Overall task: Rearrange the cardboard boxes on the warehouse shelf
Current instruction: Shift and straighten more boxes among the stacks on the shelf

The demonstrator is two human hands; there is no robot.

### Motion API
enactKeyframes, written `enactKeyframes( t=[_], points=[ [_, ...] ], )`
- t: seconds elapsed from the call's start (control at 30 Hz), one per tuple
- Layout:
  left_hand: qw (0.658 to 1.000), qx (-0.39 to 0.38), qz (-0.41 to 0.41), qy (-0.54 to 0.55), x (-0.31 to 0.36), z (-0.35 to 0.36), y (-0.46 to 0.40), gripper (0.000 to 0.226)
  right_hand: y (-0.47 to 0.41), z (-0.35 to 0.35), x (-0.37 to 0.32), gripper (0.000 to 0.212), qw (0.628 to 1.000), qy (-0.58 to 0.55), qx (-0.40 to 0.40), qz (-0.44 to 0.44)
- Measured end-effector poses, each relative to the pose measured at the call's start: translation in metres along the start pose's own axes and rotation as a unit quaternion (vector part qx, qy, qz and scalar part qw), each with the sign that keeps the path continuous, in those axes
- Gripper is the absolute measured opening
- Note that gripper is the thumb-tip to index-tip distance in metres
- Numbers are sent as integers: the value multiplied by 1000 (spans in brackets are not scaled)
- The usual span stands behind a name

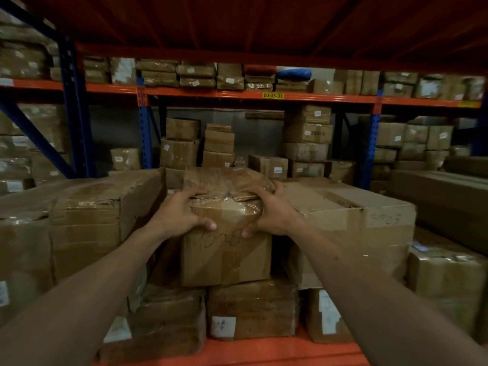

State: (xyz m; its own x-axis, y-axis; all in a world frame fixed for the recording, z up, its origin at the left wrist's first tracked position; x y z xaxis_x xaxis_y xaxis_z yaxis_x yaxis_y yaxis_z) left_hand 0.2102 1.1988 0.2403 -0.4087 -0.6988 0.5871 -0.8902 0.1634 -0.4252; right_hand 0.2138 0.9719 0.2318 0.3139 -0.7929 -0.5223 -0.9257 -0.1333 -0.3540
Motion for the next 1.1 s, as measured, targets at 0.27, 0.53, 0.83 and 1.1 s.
enactKeyframes(
  t=[0.27,0.53,0.83,1.1],
  points=[
    [1000,8,5,-11,2,0,3,104,9,0,1,138,995,-83,-29,40],
    [998,-5,36,41,14,8,3,97,20,-20,10,130,999,-10,15,37],
    [999,-5,45,31,13,15,-5,95,-2,-40,-15,120,953,295,-19,60],
    [999,-5,46,-6,17,30,-17,99,-15,-41,8,145,941,297,-146,76]
  ],
)
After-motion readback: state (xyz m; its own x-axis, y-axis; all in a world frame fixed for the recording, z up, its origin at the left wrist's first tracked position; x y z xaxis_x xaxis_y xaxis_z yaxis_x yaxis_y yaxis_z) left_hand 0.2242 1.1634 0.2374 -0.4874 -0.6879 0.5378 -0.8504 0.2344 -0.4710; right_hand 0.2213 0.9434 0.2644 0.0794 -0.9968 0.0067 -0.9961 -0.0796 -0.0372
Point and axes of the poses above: each hand's wrist, its own y-axis away from the middle knuckle, its own z-axis out of the palm, x = y × z, the point moved 9 cm from there along -y, towards the middle knuckle, and after that the axes turned 5 degrees about -y, right-handed, at the moved point
